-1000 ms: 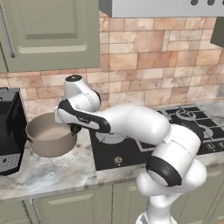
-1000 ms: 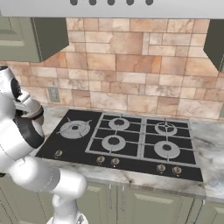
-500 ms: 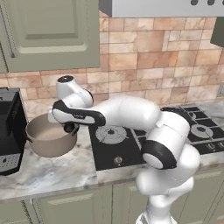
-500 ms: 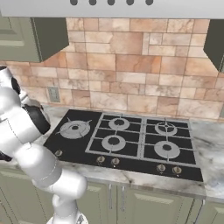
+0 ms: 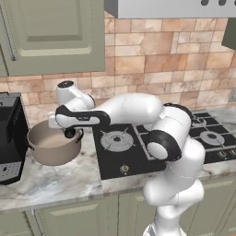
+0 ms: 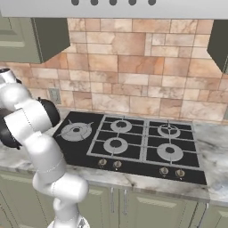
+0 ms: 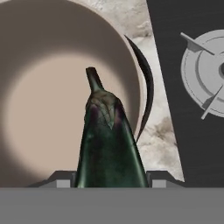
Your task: Turn on the sink faucet. Then move the eggplant from the counter to the sink. Turn off the sink. Move the vegetable from the sink to the pot next to the stove. Finally move the pot to the front right burner.
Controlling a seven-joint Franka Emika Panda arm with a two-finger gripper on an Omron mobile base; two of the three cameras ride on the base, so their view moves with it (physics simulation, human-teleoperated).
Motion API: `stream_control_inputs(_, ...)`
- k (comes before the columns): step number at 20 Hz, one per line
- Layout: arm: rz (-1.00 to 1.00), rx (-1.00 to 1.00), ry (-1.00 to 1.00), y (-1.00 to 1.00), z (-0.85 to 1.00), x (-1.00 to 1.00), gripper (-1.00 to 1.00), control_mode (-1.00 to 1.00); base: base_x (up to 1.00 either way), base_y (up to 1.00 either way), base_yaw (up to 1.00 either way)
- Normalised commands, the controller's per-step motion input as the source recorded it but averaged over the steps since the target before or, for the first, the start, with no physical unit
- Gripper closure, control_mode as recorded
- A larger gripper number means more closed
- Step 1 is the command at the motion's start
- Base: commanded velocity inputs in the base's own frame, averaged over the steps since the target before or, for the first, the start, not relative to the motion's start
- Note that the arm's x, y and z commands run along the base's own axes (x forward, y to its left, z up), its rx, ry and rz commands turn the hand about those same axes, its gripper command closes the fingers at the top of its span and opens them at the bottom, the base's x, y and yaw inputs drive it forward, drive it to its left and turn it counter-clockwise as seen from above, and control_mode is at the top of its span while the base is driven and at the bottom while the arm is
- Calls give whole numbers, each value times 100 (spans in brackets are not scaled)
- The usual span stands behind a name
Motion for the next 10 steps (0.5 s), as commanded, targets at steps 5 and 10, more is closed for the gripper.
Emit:
stream_control_inputs(5, -1, 0, 0, 10, -22, 18, 100, -100, 0, 0, 0)
stream_control_inputs(10, -2, 0, 0, 8, -25, 15, 100, -100, 0, 0, 0)
